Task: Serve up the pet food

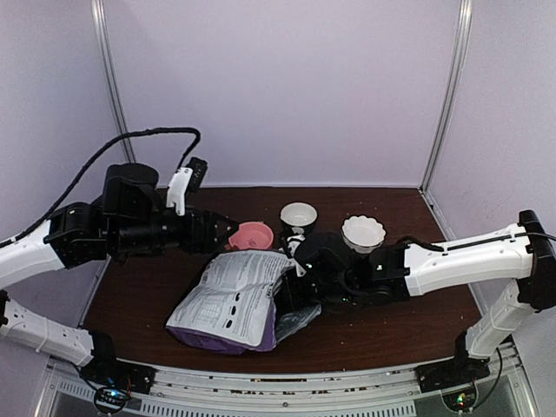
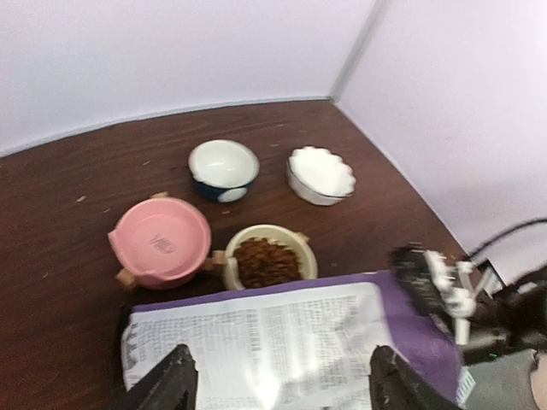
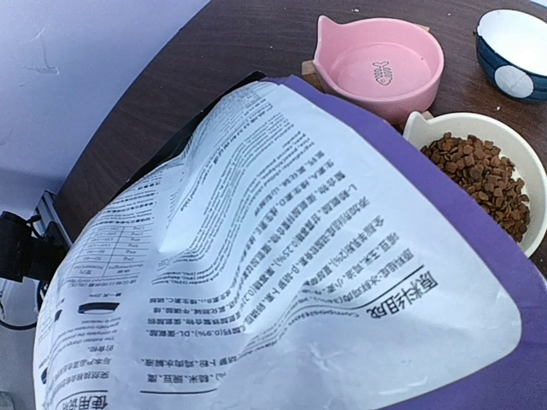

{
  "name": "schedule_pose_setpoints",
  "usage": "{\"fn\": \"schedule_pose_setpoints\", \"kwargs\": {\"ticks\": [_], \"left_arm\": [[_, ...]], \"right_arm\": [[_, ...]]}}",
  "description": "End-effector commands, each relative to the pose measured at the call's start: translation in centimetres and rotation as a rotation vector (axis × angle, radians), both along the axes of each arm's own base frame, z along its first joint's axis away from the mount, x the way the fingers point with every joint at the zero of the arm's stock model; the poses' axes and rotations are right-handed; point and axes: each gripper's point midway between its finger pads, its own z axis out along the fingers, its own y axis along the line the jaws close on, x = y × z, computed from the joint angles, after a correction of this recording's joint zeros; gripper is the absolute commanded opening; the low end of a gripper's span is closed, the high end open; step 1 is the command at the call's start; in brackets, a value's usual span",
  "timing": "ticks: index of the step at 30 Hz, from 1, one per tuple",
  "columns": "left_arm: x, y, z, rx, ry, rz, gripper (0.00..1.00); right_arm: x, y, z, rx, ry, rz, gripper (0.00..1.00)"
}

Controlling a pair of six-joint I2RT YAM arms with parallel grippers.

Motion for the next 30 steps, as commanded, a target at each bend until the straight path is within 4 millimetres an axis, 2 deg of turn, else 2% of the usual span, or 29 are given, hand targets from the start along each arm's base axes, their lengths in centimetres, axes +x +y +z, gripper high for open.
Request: {"fn": "schedule_pose_setpoints", "kwargs": {"ticks": [1, 2, 5, 9, 10, 14, 21, 24, 26, 28, 30], "left_arm": [[2.7, 5.8, -7.4, 0.057, 0.18, 0.184, 0.75], [3.6, 7.5, -9.0, 0.065, 0.217, 0.237, 0.77], [4.4, 10.5, -13.8, 0.086, 0.317, 0.317, 0.78], [4.3, 12.8, -19.0, 0.098, 0.429, 0.367, 0.76], [4.1, 13.1, -19.8, 0.1, 0.445, 0.373, 0.75], [4.0, 13.6, -21.7, 0.099, 0.473, 0.387, 0.7], [3.6, 12.1, -24.5, 0.046, 0.548, 0.345, 0.58], [3.5, 11.7, -25.2, 0.042, 0.568, 0.326, 0.41], [3.6, 11.5, -25.2, 0.035, 0.572, 0.318, 0.24], [3.6, 11.3, -25.2, 0.022, 0.572, 0.311, 0.11], [3.5, 11.0, -25.2, 0.004, 0.574, 0.301, 0.01]], "right_arm": [[0.8, -0.1, 0.9, 0.034, -0.031, -0.042, 0.0], [0.8, -0.1, 0.8, 0.033, -0.029, -0.042, 0.0], [0.8, 0.1, 0.7, 0.037, -0.024, -0.041, 0.0], [0.8, 0.1, 0.6, 0.039, -0.02, -0.042, 0.0], [0.8, 0.1, 0.6, 0.037, -0.021, -0.043, 0.0], [0.9, -0.1, 0.6, 0.032, -0.027, -0.054, 0.0], [1.2, 0.2, 0.7, 0.008, -0.051, -0.052, 0.0], [1.6, 0.3, 0.6, -0.005, -0.066, -0.064, 0.0], [2.0, 0.1, 0.1, -0.034, -0.078, -0.085, 0.0], [2.3, 0.1, -0.5, -0.072, -0.091, -0.095, 0.0], [2.3, 0.6, -1.6, -0.118, -0.095, -0.082, 0.0]]}}
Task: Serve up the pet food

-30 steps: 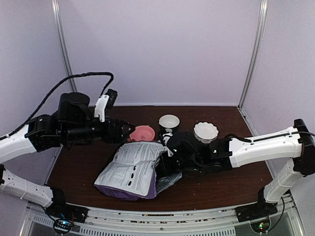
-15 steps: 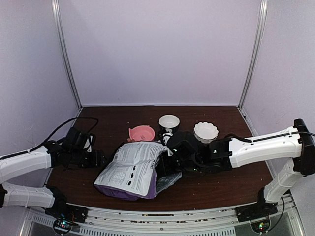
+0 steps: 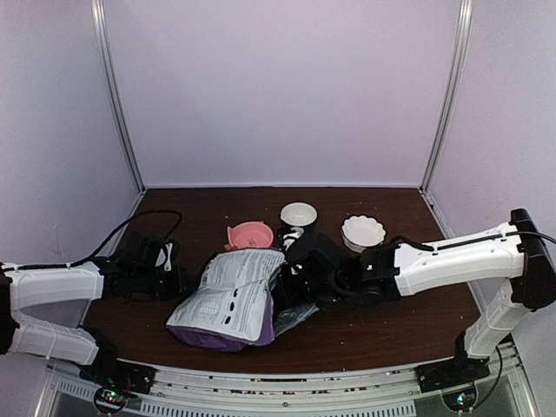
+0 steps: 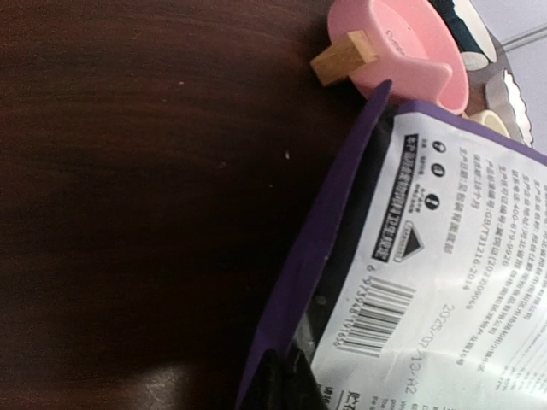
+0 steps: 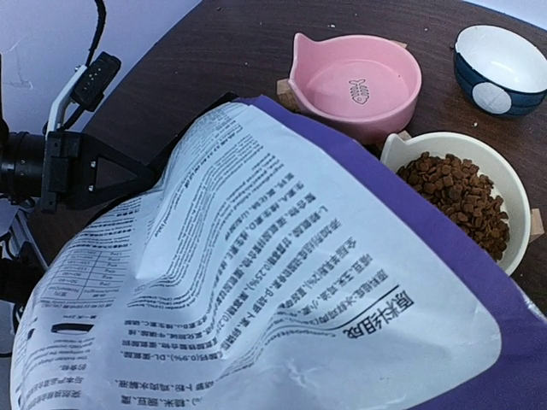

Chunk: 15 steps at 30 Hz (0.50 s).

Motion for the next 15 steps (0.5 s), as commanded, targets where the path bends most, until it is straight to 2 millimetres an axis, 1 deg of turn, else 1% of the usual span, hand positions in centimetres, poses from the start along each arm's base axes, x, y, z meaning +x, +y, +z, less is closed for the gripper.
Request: {"fn": "schedule_pose_setpoints", "kwargs": {"ticks": [1, 4, 5, 7, 9, 11, 15], "left_arm": [[-0.6, -0.7, -0.8, -0.052, 0.021, -0.026, 0.0], [-0.8, -0.9, -1.2, -0.068, 0.032, -0.03, 0.0], [-0.9, -1.0, -1.2, -0.074, 0.034, -0.034, 0.0], [-0.9, -1.2, -1.2, -0.082, 0.036, -0.037, 0.0], [-0.9, -1.2, -1.0, -0.087, 0.031, -0.037, 0.0], [-0.7, -1.2, -0.8, -0.085, 0.024, -0.033, 0.0], [-0.4, -1.0, -0.2, -0.08, 0.008, -0.02, 0.0]], "right_arm": [[0.8, 0.9, -1.7, -0.106, -0.046, -0.008, 0.0], [-0.5, 3.5, -3.9, -0.144, -0.009, 0.091, 0.0], [-1.3, 4.6, -4.2, -0.146, 0.009, 0.144, 0.0], [-3.2, 6.9, -4.2, -0.13, 0.048, 0.258, 0.0], [-5.3, 8.8, -3.9, -0.078, 0.086, 0.384, 0.0], [-7.4, 10.1, -3.2, -0.004, 0.129, 0.496, 0.0], [-10.2, 10.9, -1.2, 0.105, 0.202, 0.635, 0.0]]}}
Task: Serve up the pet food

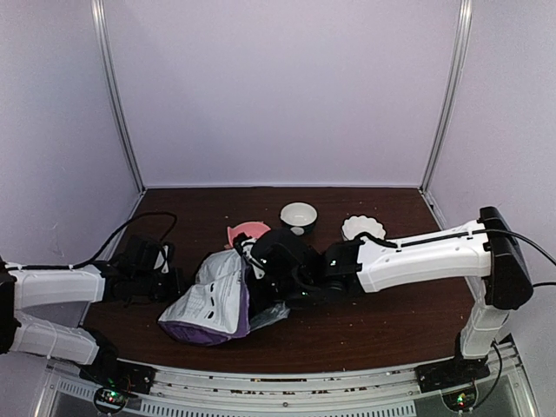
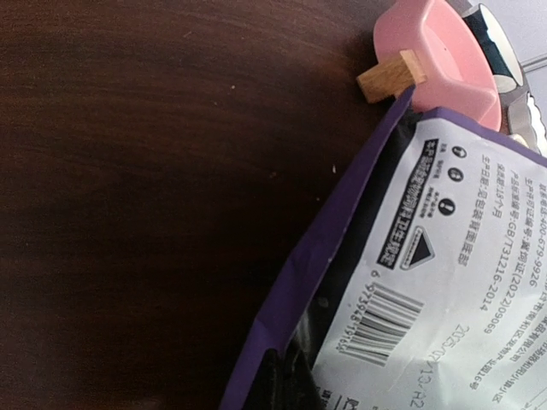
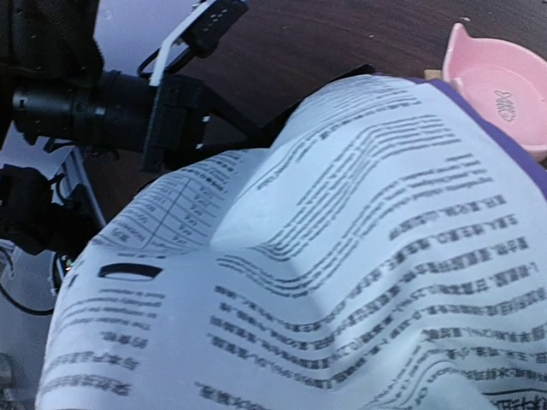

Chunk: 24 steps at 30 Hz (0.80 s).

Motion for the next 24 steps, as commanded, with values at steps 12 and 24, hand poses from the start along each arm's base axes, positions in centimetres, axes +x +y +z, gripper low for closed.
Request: {"fn": "schedule_pose_setpoints", "kwargs": {"ticks": [12, 24], "left_arm": [[-1.0, -1.5, 2.5, -0.056, -0.025, -0.078, 0.05], [-0.9, -1.6, 11.5, 0.011, -0.173, -0.145, 0.67]], "right_arm": [[-6.6, 0.5, 7.1, 0.439, 0.338, 0.292, 0.0], [-4.3, -2.6, 12.9, 0.666, 0.412, 0.144, 0.0]]}}
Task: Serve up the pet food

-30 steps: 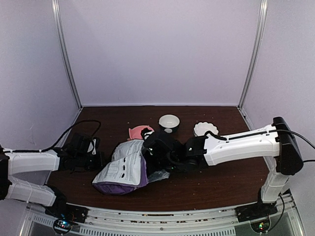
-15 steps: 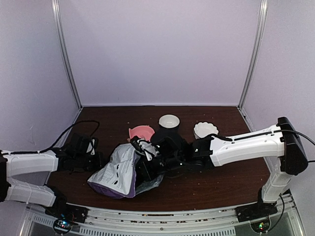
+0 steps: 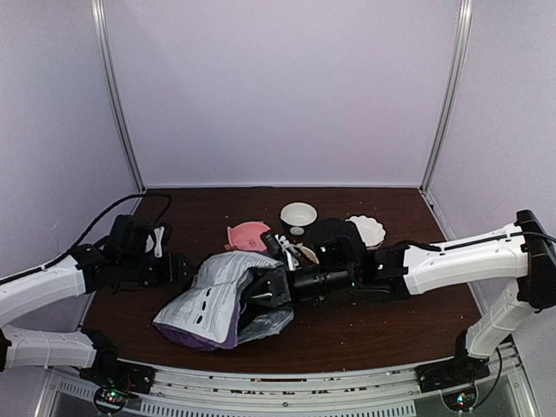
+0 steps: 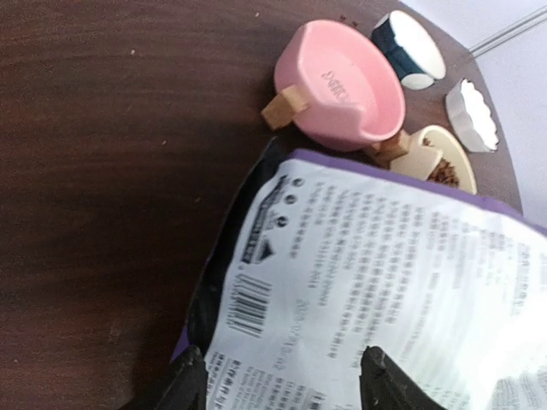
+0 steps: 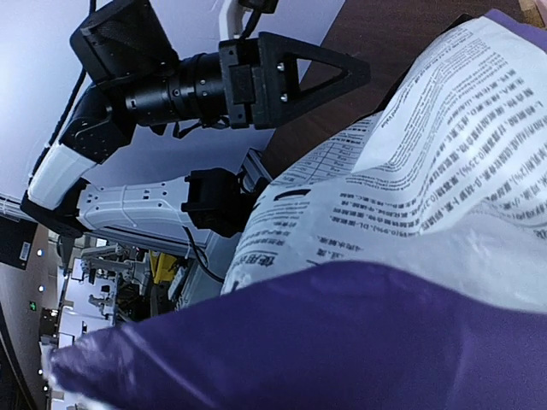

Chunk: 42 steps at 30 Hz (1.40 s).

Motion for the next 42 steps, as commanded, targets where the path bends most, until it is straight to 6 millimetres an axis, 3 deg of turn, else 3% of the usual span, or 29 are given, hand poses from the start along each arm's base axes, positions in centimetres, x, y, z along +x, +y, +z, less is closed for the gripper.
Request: {"fn": "schedule_pose_setpoints", "kwargs": {"ticks": [1, 8, 10, 13, 17, 21, 27, 31, 33, 42], "left_arm": [[-0.3, -1.0, 5.8, 0.009, -0.102, -0.063, 0.69], [-3.4, -5.4, 16.6, -0.073, -0.273, -0.222, 0.75], [-4.6, -7.1, 18.6, -0.109, -0.294, -0.289, 0.76], [-6.2, -9.3, 19.9, -0.13, -0.3, -0.381, 0.82], [-7.4, -11.0, 18.9, -0.038, -0.27, -0.456, 0.84], [-7.5, -11.5, 17.2, 0.079, -0.236, -0.475, 0.81], [-7.0, -11.3, 16.7, 0.11, -0.241, -0.45, 0.5], [-6.7, -10.9, 16.5, 0.116, -0.238, -0.421, 0.16], [-6.4, -10.4, 16.5, 0.124, -0.246, -0.388, 0.05], [-5.0, -9.1, 19.1, 0.037, -0.36, -0.255, 0.0]], "right_arm": [[0.8, -0.5, 7.4, 0.223, -0.025, -0.049, 0.0], [1.1, -1.8, 9.1, 0.257, -0.043, -0.082, 0.0], [1.4, -2.1, 9.0, 0.257, -0.046, -0.093, 0.0], [1.6, -2.5, 8.9, 0.265, -0.037, -0.106, 0.0], [1.9, -2.8, 8.5, 0.258, -0.029, -0.121, 0.0], [2.1, -2.9, 8.1, 0.252, -0.015, -0.135, 0.0], [2.5, -3.3, 7.4, 0.245, 0.007, -0.156, 0.0], [2.7, -3.8, 7.2, 0.248, 0.021, -0.172, 0.0], [2.8, -4.3, 7.2, 0.258, 0.035, -0.183, 0.0], [2.9, -7.5, 6.8, 0.31, 0.156, -0.246, 0.0]]}}
